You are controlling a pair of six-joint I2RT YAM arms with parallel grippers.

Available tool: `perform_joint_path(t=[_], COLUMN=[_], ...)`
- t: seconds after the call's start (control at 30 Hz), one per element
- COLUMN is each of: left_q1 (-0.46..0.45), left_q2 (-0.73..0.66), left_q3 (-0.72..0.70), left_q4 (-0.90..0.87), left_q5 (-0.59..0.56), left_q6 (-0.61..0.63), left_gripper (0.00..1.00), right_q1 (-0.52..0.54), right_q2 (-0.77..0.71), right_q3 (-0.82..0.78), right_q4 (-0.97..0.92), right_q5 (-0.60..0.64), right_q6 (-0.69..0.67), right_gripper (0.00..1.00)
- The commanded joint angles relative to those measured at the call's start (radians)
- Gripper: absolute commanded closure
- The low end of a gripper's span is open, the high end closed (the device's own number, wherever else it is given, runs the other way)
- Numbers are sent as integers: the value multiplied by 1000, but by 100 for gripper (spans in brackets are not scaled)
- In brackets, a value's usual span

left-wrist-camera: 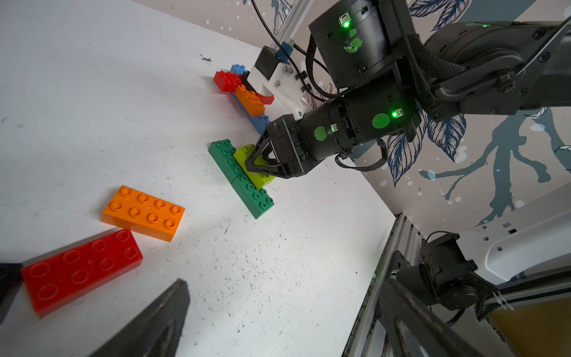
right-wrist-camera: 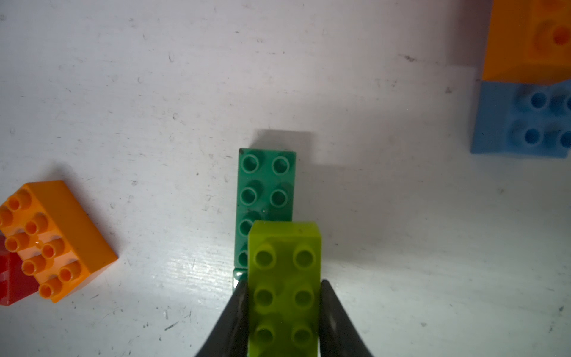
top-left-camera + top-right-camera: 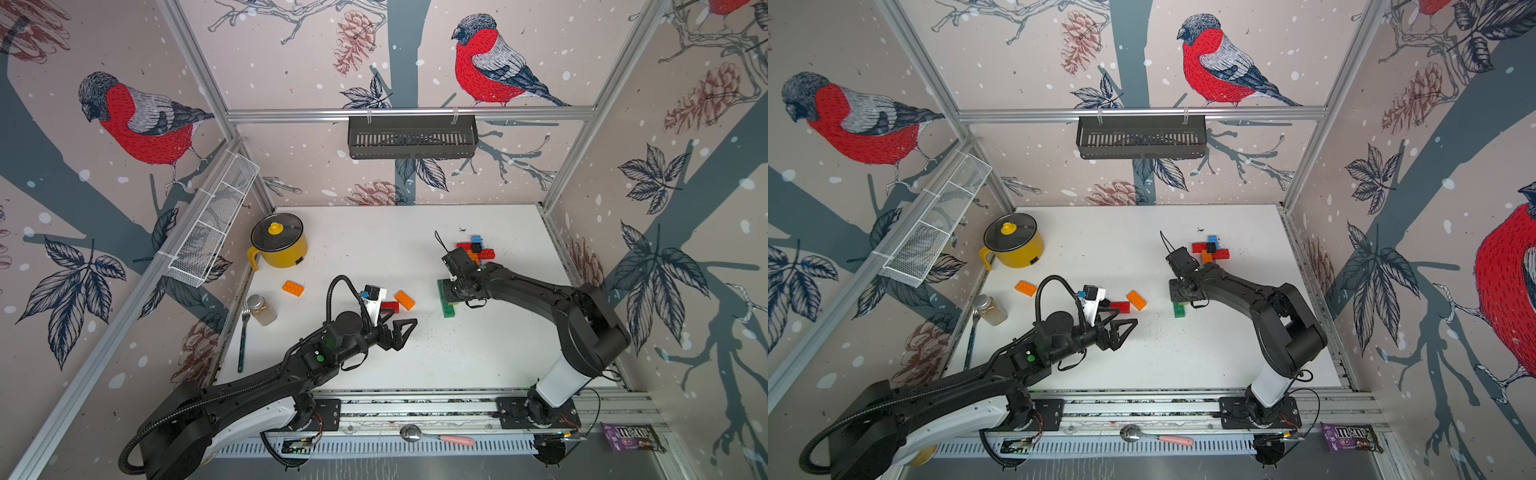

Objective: Assemble a small pinwheel with lego
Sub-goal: Assemble the lego brick with the lego brick.

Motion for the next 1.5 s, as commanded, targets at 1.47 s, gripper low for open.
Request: perform_joint_path(t=[1.47], left_q1=[0], left_q2=[-16], left_q3=[11], left_q4=[-33], left_q5=[-77], left_q6=[-10], left_gripper=[3], right_q1=[51], right_q2=[158], right_q3=[-58], right_q4=[-59], right_q5=[31], right_q6=[2], right_gripper=[82])
